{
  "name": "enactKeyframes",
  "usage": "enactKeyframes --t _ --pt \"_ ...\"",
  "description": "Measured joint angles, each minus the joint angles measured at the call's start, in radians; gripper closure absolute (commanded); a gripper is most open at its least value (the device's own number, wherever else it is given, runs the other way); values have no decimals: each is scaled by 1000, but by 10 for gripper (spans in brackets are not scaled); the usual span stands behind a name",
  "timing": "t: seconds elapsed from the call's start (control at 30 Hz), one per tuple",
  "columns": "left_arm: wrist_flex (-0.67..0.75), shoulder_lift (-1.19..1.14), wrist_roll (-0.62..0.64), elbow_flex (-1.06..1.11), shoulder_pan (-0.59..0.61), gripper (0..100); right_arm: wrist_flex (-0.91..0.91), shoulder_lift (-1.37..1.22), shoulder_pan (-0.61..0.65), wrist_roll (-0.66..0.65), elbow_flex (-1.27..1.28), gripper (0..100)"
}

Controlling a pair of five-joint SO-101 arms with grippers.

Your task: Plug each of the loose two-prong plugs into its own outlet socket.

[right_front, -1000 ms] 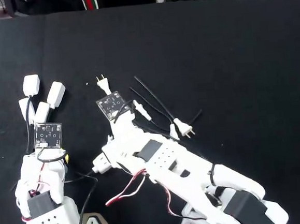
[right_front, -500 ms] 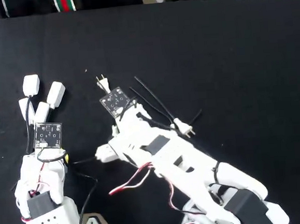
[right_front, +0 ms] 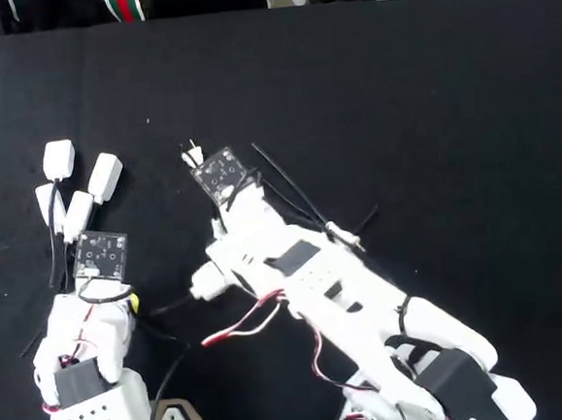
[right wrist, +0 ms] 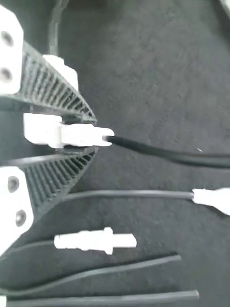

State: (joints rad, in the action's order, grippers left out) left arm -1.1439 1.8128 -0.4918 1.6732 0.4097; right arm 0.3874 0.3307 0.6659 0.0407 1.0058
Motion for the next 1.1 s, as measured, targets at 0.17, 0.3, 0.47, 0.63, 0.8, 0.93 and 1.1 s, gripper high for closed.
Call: enactKeyframes --t 0.17,0.3,0.47,0.63,0.8,0.93,1.1 --pt "-8 0 0 0 -43 809 0 -2 -29 -21 -37 987" --pt "-8 0 0 0 -77 809 0 0 -32 -21 -52 987" --pt "-8 0 6 -44 -147 809 109 135 -91 12 -91 987" --pt "6 0 189 -169 -318 806 261 382 -91 164 -120 987" --pt "109 0 315 -201 -578 805 227 560 -37 256 -29 987" --pt "216 3 336 -173 -689 804 186 620 -28 282 60 987" --pt "293 0 367 -132 -706 804 199 631 -21 307 81 987"
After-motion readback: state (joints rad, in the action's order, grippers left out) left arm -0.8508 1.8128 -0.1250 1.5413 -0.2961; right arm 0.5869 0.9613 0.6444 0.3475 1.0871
